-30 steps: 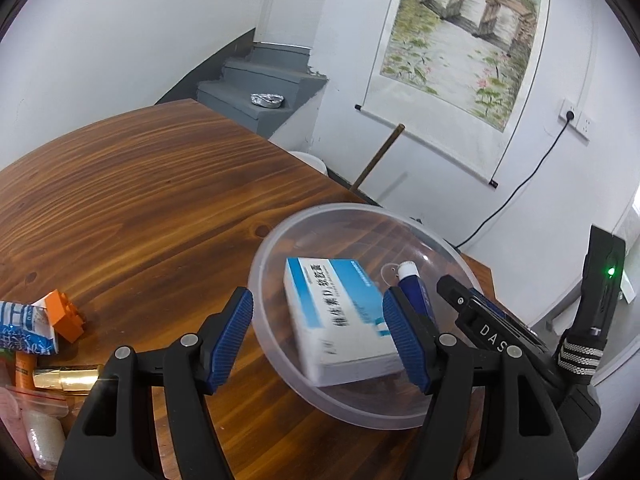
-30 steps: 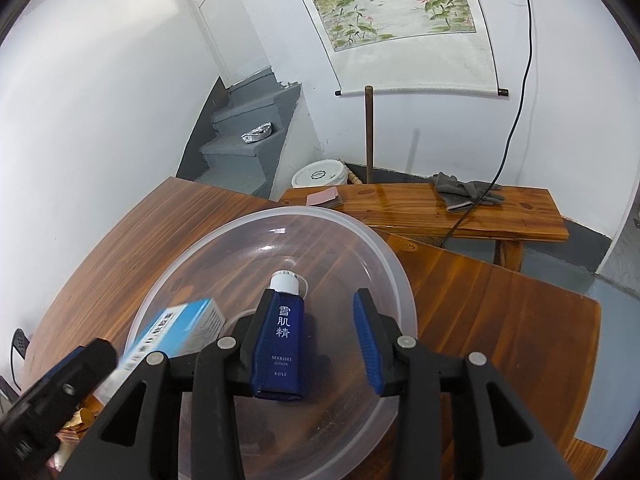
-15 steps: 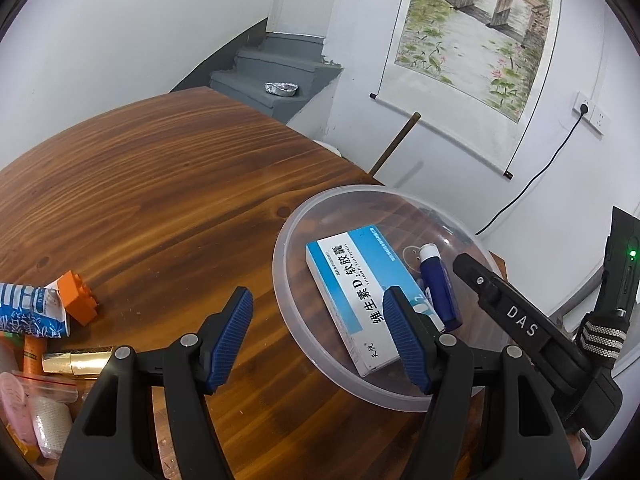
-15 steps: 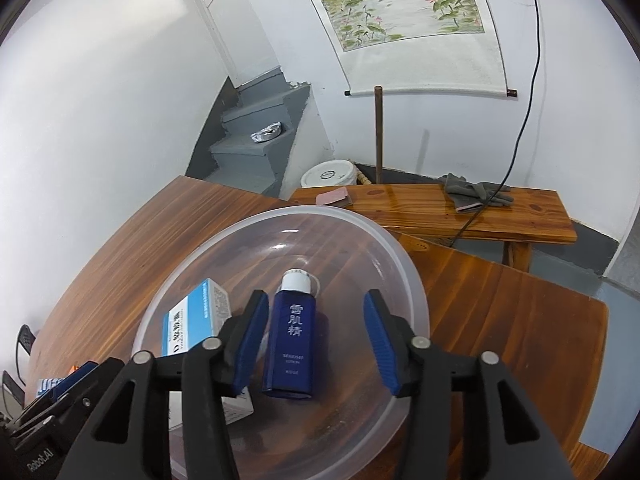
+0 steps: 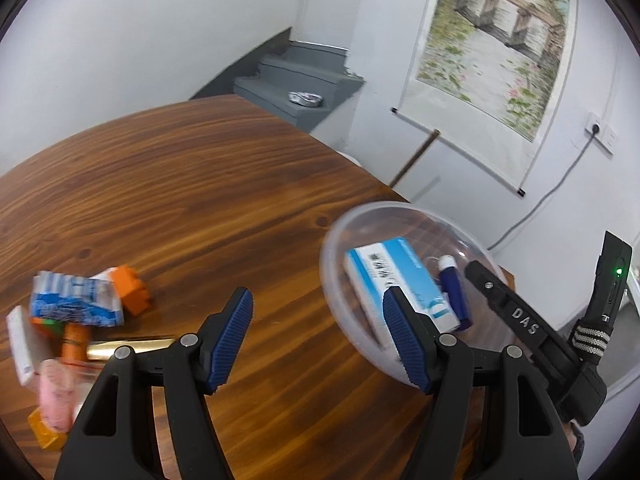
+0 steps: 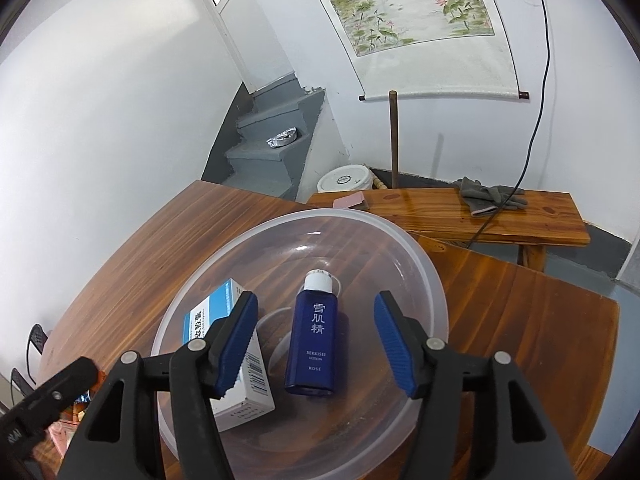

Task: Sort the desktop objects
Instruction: 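Open both grippers to drop the box and bottle into the bowl, then return both grippers to the pile and grasp the white medicine box with the left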

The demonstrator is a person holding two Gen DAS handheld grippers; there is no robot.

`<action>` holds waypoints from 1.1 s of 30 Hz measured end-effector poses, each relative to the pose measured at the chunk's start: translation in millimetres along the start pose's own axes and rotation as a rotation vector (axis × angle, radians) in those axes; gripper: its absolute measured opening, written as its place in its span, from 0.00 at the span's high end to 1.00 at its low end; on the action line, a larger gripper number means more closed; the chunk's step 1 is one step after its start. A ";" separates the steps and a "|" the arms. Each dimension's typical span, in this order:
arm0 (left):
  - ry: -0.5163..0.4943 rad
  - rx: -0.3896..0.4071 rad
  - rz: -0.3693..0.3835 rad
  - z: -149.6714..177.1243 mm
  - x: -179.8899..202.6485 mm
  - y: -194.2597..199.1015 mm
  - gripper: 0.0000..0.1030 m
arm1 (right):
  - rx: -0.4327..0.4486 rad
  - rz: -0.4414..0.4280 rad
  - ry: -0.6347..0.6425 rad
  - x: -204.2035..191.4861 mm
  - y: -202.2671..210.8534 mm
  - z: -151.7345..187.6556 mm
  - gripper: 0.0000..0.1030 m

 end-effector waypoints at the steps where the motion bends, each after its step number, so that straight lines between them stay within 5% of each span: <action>1: 0.005 0.004 -0.009 -0.4 -6.3 2.6 0.31 | 0.002 -0.002 0.001 -0.9 0.3 0.1 0.35; 18: 0.109 0.006 -0.164 9.9 -119.0 27.9 0.31 | 0.050 -0.009 0.158 -47.5 8.0 2.0 0.30; 28: 0.233 -0.038 -0.321 34.3 -211.0 20.9 0.31 | -0.161 -0.361 0.424 -173.5 -9.2 53.0 0.22; 33: 0.312 -0.074 -0.353 45.7 -245.7 10.7 0.31 | -0.284 -0.418 0.572 -217.8 -36.4 86.9 0.23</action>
Point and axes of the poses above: each gripper's, at about its wrist camera, not at the fingertips, and y roughly against the way its jaws point, x to its right, z to its underside, the point moved 9 cm from there along -y, roughly the way its jaws point, and after that the axes turned 12 degrees about -z, right-handed, at the moved point
